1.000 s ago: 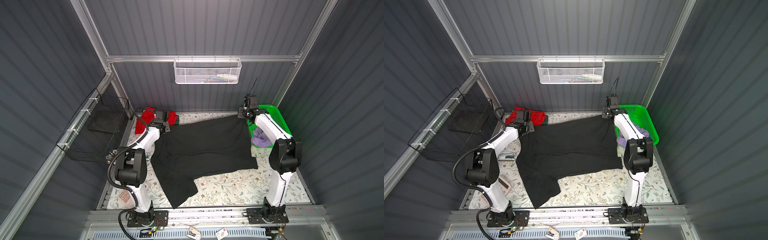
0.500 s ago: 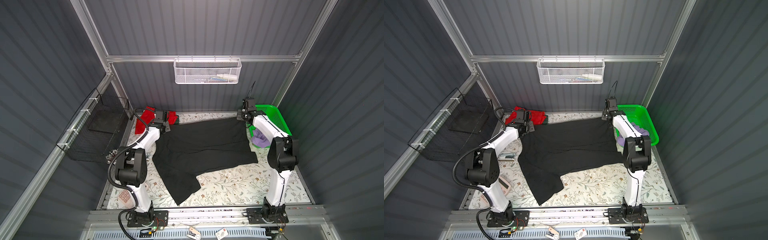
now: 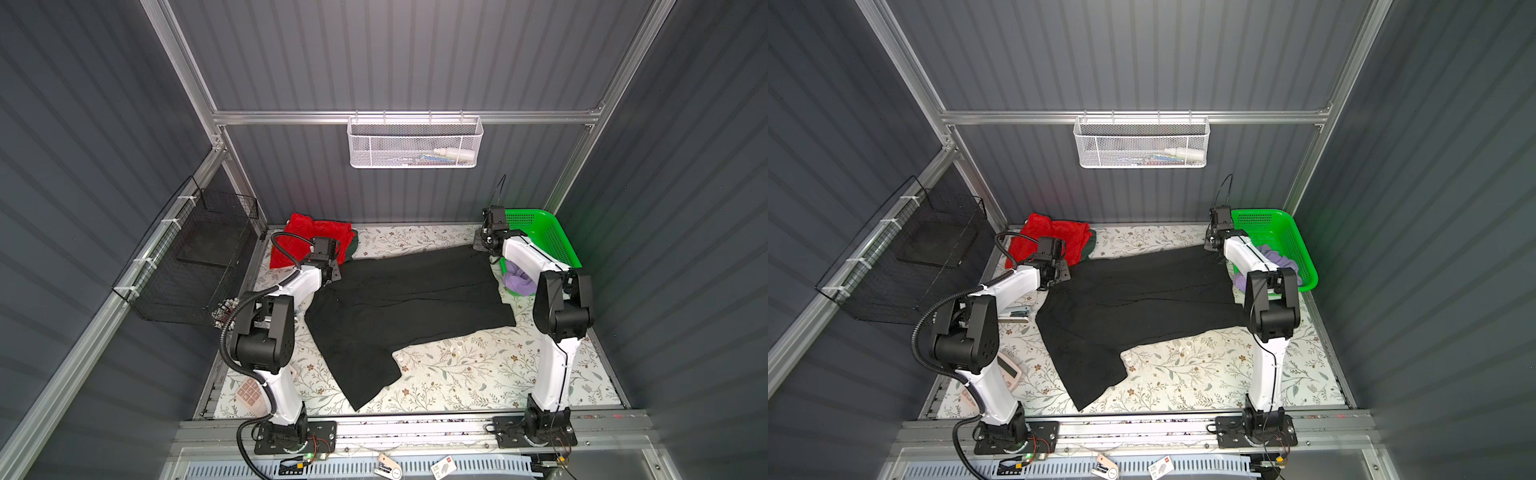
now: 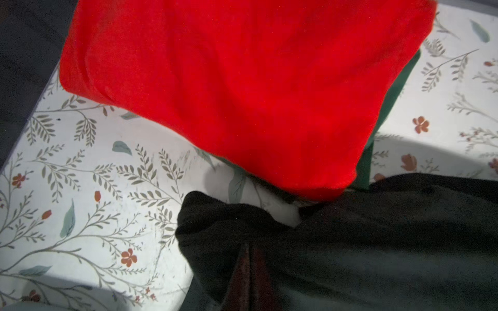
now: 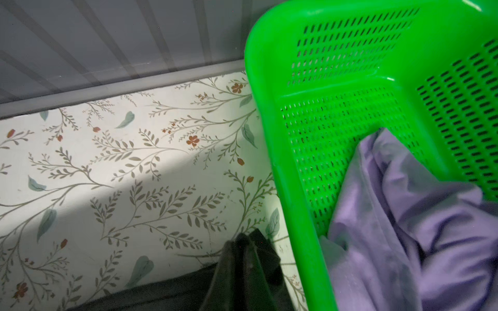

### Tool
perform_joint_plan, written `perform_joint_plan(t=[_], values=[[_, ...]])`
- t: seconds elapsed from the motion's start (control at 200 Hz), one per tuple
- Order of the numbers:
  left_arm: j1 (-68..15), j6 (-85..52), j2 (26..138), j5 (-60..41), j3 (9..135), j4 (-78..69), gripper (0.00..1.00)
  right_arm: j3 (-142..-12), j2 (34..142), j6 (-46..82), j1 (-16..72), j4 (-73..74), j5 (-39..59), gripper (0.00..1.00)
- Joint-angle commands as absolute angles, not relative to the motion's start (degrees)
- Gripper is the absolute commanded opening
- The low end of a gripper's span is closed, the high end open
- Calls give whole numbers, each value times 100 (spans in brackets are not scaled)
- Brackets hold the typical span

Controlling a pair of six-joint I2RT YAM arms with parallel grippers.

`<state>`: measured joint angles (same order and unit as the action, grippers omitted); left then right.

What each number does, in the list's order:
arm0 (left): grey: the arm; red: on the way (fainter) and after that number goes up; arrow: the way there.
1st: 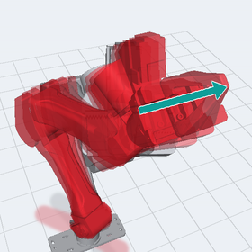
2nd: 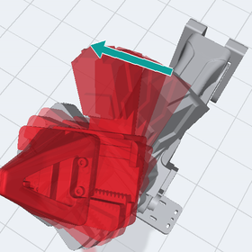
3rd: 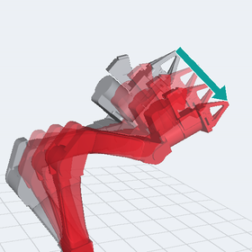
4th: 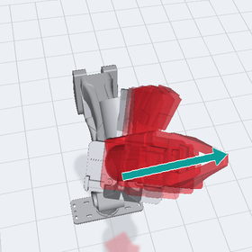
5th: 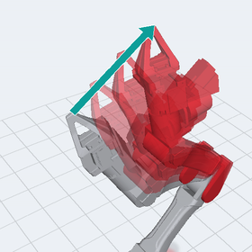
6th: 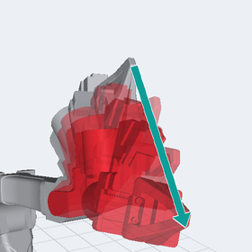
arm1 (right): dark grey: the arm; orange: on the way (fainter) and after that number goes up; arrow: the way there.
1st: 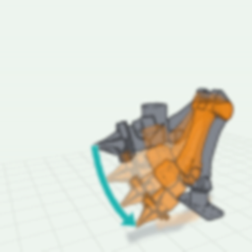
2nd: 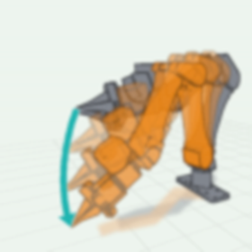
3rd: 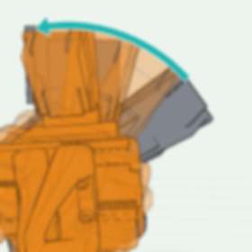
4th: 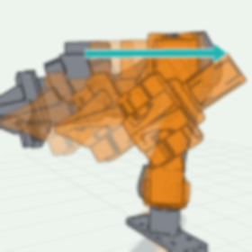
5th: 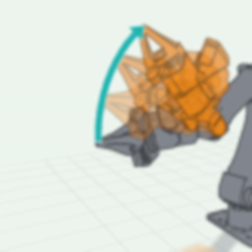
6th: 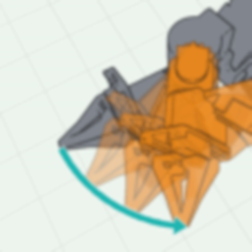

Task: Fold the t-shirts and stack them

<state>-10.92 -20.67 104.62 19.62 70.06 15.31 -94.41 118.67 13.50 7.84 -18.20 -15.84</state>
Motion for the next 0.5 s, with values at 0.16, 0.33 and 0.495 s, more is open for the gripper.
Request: perform_joint_plan(t=[0.16, 0.33, 0.495], values=[[-1055, -2479, 9873, 2337, 6337, 1059, 0, -8808, 11403, 1626, 677, -1464, -1984, 0], [-1063, -2674, 9578, 2177, 5928, 841, 0, -8551, 11257, 1829, 668, -1541, -2002, 0], [-1102, -2925, 9272, 1560, 5769, 1038, 23, -8414, 11101, 1990, 668, -1692, -1941, 20]])
